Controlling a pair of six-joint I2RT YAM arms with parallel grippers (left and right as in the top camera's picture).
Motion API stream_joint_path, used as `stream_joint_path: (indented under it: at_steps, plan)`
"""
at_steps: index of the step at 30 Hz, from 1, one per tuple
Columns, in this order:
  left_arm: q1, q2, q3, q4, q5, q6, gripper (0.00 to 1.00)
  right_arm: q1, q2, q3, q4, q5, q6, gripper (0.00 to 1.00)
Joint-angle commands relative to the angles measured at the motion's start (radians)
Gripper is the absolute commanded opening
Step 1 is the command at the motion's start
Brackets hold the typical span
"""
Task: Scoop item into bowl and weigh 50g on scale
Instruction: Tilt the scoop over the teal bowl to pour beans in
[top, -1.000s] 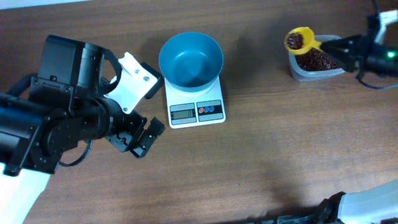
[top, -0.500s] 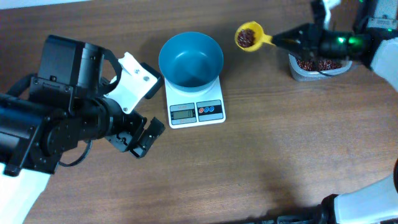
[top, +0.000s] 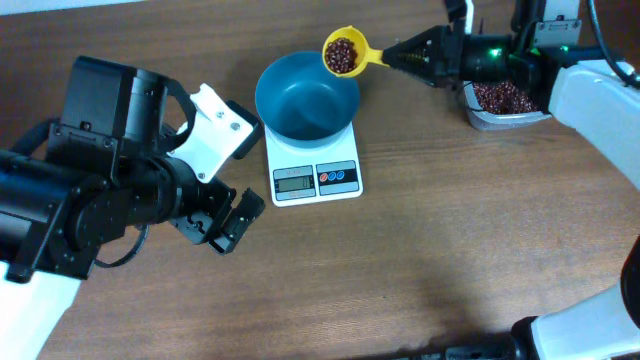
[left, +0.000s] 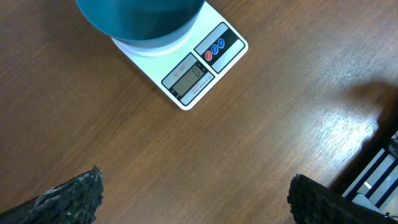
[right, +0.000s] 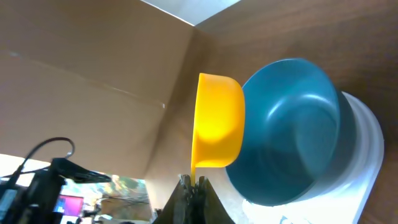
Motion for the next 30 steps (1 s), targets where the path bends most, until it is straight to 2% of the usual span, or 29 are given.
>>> stream_joint_path:
  at_steps: [1,7,13,23,30]
  plan:
    - [-0.003,-0.015,0.018,0.002,0.014,0.016,0.99,0.027,0.005,0.003,0.007,0.062,-0.108,0.04]
    - [-0.003,-0.015,0.018,0.002,0.014,0.016,0.99,0.036,0.005,0.003,0.007,0.081,-0.318,0.04]
    - [-0.003,-0.015,0.018,0.002,0.015,0.016,0.99,0.036,0.005,0.003,0.007,0.084,-0.364,0.04]
    - [-0.003,-0.015,0.018,0.002,0.014,0.016,0.99,0.106,0.005,0.002,-0.002,0.084,-0.74,0.04]
    - [-0.003,-0.015,0.018,0.002,0.014,0.016,0.99,0.111,0.011,0.002,-0.002,0.084,-0.774,0.04]
